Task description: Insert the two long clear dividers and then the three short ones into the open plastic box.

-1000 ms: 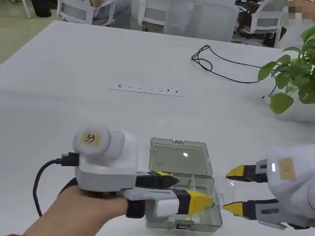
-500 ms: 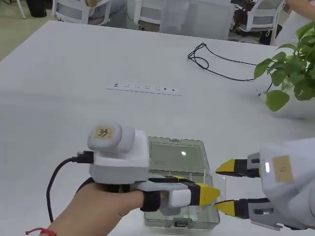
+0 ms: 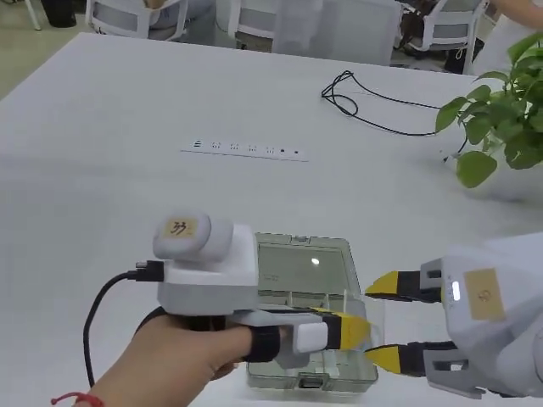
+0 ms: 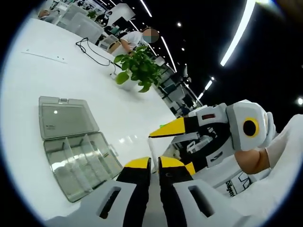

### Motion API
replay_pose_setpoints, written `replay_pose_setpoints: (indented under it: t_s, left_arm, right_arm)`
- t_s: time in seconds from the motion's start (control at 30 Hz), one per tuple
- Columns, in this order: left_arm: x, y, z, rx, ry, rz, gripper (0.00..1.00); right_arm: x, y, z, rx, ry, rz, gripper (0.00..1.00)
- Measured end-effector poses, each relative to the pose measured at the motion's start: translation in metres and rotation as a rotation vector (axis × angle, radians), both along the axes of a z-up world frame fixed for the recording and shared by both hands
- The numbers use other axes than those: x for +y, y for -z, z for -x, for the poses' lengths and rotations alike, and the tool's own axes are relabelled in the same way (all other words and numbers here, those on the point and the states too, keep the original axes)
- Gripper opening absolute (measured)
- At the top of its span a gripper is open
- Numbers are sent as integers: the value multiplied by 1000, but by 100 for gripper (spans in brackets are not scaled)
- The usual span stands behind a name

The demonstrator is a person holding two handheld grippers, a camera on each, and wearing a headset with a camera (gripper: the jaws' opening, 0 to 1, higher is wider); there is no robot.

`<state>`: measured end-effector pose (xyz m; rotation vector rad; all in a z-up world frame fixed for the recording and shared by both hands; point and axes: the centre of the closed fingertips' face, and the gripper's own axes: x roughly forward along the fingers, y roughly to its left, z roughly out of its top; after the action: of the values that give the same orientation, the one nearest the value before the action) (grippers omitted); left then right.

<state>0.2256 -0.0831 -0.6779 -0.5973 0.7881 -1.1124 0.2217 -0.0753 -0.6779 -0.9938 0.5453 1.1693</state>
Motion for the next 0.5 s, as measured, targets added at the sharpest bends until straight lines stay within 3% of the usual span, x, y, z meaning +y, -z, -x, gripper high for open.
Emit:
replay_pose_setpoints:
  t_s: [0.5]
  left_arm:
    - [1, 1, 2, 9, -12, 5, 0]
  right_arm:
    - [1, 2, 1, -19, -14, 20, 33]
